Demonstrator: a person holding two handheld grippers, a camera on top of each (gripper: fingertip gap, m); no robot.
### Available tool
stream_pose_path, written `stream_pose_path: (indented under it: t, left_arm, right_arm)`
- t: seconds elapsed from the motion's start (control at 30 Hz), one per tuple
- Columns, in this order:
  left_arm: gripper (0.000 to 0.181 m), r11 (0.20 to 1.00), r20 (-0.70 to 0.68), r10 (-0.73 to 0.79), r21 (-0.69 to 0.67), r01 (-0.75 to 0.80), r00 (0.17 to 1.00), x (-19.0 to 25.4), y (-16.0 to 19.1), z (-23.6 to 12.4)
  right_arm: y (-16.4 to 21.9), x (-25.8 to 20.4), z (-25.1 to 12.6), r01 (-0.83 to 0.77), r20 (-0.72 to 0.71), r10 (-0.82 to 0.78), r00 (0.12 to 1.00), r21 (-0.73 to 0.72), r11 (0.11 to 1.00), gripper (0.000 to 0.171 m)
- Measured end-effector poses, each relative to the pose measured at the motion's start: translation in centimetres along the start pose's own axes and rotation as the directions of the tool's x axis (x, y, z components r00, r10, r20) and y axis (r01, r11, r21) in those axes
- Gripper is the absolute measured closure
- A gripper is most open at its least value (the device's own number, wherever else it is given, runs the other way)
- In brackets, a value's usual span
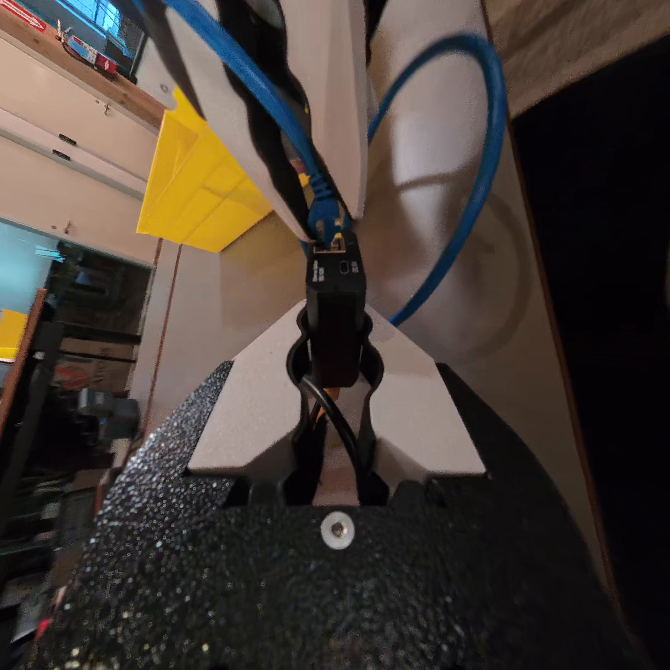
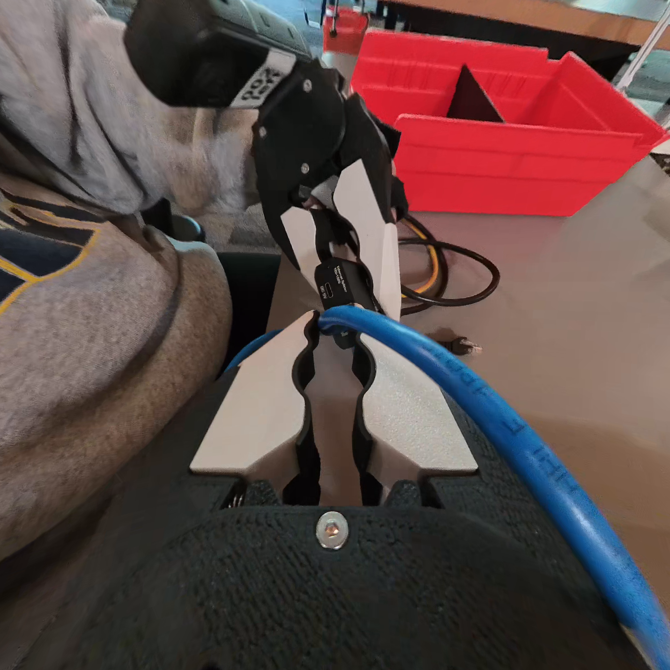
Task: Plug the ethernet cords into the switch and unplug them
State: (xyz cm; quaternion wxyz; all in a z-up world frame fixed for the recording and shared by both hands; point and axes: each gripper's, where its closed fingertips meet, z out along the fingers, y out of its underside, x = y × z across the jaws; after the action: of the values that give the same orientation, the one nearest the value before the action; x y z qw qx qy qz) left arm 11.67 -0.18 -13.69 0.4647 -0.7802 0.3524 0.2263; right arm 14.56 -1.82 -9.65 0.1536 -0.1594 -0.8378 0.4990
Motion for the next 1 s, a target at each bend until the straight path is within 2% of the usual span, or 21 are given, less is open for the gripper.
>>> stream_pose_path:
  t: [0.03,0.23,0.4,0.5,0.6,0.63,0.67,0.7,0.8,1.0]
  left_arm:
    - [0.159,0.999,-0.011,-0.032,0.031,0.032,0.999,-0.1,-0.5,-0.2]
    - [0.159,0.973,-0.095,-0.168,0.147,0.180,0.981,-0.7,-3.6,-2.1]
    - [0.159,0.959,-0.078,-0.246,0.127,0.254,0.966,-1.2,-3.4,-2.1]
    - [0.156,0.965,-0.077,-0.228,0.114,0.236,0.971,-0.8,-3.1,-1.9]
    - [0.138,0.984,-0.079,-0.163,0.057,0.167,0.984,0.0,-2.9,-1.0]
    - [0.139,0.988,-0.068,-0.152,0.029,0.154,0.986,0.1,-2.7,-0.6]
    - [0.151,0.988,-0.039,-0.151,0.013,0.152,0.988,-0.1,-2.5,-0.3]
    - [0.156,0.988,-0.019,-0.154,0.005,0.154,0.988,-0.4,-2.4,-0.3]
    - [0.159,0.984,-0.019,-0.179,0.000,0.179,0.984,-0.7,-2.1,-0.3]
    - [0.160,0.968,-0.069,-0.219,0.110,0.225,0.973,-0.7,-3.3,-1.1]
  right_arm:
    - [-0.4,0.0,-0.4,-0.011,0.009,0.011,1.000,0.026,1.000,0.158]
    - [-3.1,-0.6,-2.3,-0.039,0.056,0.029,0.998,0.196,0.980,0.160]
    - [-3.9,0.2,-2.2,0.017,-0.034,-0.009,0.999,0.232,0.973,0.161]
    - [-3.9,0.3,-2.0,0.026,-0.045,-0.016,0.999,0.235,0.972,0.161]
    - [-4.2,0.1,-1.9,0.041,-0.044,-0.031,0.999,0.241,0.970,0.161]
    - [-4.1,0.0,-1.8,0.047,-0.043,-0.038,0.998,0.235,0.971,0.161]
    - [-3.9,-0.1,-1.7,0.055,-0.040,-0.047,0.998,0.224,0.973,0.161]
    - [-3.8,-0.2,-1.6,0.068,-0.047,-0.059,0.997,0.220,0.973,0.161]
    - [-3.7,-0.2,-1.6,0.131,-0.099,-0.112,0.989,0.214,0.968,0.160]
    - [-4.4,-0.7,-1.7,0.132,-0.089,-0.111,0.990,0.275,0.952,0.152]
